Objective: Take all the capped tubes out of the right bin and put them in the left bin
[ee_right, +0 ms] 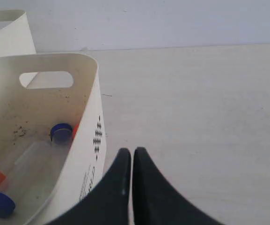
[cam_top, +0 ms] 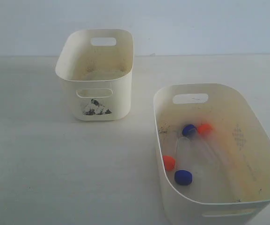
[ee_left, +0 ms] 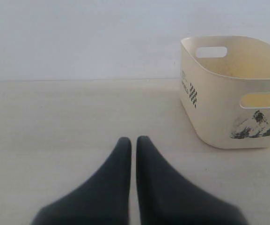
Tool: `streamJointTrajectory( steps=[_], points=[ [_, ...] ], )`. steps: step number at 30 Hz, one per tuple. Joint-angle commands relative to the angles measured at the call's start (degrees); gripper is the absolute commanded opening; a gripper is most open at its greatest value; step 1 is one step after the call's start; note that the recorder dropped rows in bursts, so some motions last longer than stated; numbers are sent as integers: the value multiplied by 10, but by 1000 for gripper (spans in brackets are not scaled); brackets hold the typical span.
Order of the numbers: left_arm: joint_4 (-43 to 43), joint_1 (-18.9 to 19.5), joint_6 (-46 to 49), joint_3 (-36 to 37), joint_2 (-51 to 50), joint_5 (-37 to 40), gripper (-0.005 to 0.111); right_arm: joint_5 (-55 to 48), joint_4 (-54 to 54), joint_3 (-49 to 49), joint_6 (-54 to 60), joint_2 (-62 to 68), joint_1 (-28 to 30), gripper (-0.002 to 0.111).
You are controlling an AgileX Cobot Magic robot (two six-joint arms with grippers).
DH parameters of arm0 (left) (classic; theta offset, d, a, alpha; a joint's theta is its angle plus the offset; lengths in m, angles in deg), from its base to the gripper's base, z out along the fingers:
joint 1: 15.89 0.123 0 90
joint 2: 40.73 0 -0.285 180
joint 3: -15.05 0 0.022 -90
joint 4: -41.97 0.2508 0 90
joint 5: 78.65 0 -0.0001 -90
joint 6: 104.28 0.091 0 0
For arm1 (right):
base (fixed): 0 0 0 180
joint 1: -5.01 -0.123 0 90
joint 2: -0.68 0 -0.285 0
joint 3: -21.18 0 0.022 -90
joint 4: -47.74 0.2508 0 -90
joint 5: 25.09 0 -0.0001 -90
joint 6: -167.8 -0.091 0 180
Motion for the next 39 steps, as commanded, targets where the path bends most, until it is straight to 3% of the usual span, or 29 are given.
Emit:
streamJointTrajectory(
  steps=[1, 16, 32, 35, 39],
  points=[
    [1, 1, -5, -2, 2, -1, 4, 5, -1, 0, 1, -3, -1, 1],
    [1, 1, -5, -2, 2, -1, 4, 45, -1, 0, 2, -3, -1, 1],
    [1, 1, -5, -2, 2, -1, 4, 587, 2, 0, 2, -3, -1, 1],
    [1, 1, -5, -2, 2, -1, 4, 505, 2, -76, 37, -3, -1, 1],
    [1, 1, -5, -2, 2, -1, 4, 283, 2, -239, 125, 36, -1, 1]
  ],
)
